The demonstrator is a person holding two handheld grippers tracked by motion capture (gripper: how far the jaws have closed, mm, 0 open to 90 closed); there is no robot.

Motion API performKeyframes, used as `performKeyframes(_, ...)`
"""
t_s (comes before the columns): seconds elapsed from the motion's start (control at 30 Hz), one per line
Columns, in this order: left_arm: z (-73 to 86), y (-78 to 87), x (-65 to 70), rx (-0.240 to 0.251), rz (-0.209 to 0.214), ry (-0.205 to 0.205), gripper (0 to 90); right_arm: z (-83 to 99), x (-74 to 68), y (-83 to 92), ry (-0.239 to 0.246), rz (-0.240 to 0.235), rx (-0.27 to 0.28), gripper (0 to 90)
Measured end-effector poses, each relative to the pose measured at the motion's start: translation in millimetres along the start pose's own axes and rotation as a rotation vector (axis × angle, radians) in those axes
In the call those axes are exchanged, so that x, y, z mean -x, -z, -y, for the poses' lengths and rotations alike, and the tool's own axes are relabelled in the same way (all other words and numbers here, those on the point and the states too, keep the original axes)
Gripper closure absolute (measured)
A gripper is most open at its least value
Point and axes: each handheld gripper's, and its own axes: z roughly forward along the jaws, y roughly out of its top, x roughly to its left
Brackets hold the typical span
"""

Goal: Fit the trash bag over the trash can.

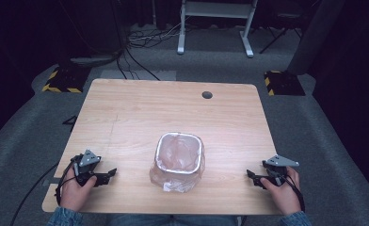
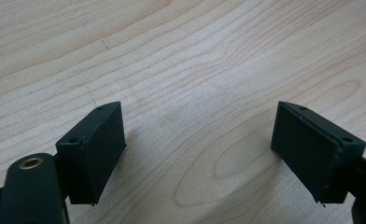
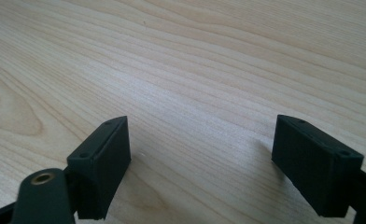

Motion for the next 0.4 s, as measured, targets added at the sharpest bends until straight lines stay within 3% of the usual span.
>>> performKeyframes(0.4,0.1,0.0,0.0,0.0,0.0,-0.001,17.4,4.5,-5.4,2.5,0.0,0.012,0.014,18.4)
